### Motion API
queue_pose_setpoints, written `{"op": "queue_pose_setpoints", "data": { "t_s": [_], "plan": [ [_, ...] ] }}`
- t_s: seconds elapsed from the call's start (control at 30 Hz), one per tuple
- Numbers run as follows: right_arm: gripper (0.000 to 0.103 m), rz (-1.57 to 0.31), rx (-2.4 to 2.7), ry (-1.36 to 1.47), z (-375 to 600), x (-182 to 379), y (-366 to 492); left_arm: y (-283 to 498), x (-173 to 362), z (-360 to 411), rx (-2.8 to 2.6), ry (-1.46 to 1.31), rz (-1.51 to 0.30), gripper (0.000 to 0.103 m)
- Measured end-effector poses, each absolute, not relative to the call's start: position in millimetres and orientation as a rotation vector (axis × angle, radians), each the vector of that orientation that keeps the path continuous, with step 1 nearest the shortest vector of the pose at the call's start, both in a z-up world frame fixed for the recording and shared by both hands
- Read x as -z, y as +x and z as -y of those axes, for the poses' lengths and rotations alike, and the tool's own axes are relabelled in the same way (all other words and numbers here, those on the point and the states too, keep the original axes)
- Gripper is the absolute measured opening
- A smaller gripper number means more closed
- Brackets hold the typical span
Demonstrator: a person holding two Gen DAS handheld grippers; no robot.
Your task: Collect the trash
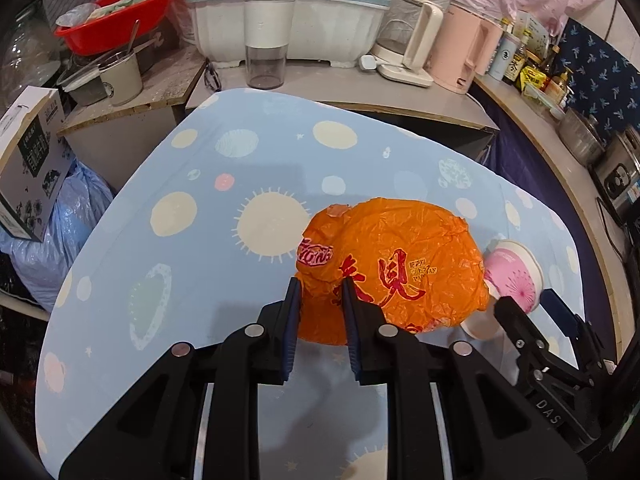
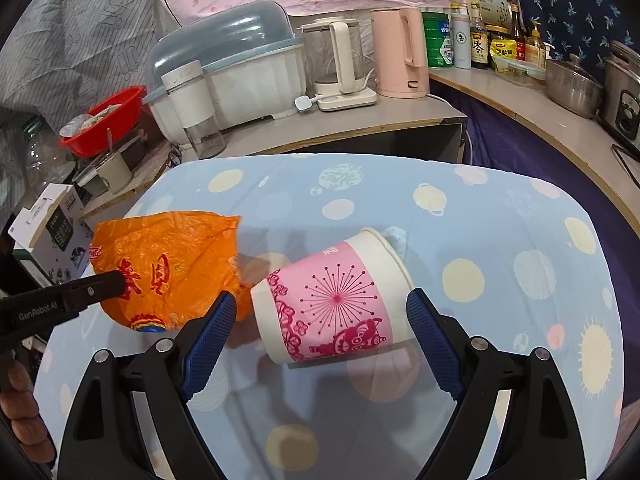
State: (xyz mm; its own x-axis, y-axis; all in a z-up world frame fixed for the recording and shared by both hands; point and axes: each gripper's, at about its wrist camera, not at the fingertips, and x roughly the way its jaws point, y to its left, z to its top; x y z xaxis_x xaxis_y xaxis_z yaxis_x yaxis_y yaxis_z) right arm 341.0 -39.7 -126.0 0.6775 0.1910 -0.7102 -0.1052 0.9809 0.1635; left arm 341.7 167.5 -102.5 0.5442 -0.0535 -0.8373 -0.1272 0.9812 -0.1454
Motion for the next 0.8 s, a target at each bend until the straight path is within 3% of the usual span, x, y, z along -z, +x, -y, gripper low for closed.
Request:
{"op": "queue_pose_setpoints", "data": {
  "t_s": [0.4,0.8],
  "plan": [
    [0.084,-0.849,-0.166,0.084,46,138,349,345,110,-149,-0.021,-0.162,-1.018,0.020],
    [0.084,-0.865,-0.121,0.262,68,141,331,328,122,-141,0.004,-0.175,-1.062,0.020]
  ]
}}
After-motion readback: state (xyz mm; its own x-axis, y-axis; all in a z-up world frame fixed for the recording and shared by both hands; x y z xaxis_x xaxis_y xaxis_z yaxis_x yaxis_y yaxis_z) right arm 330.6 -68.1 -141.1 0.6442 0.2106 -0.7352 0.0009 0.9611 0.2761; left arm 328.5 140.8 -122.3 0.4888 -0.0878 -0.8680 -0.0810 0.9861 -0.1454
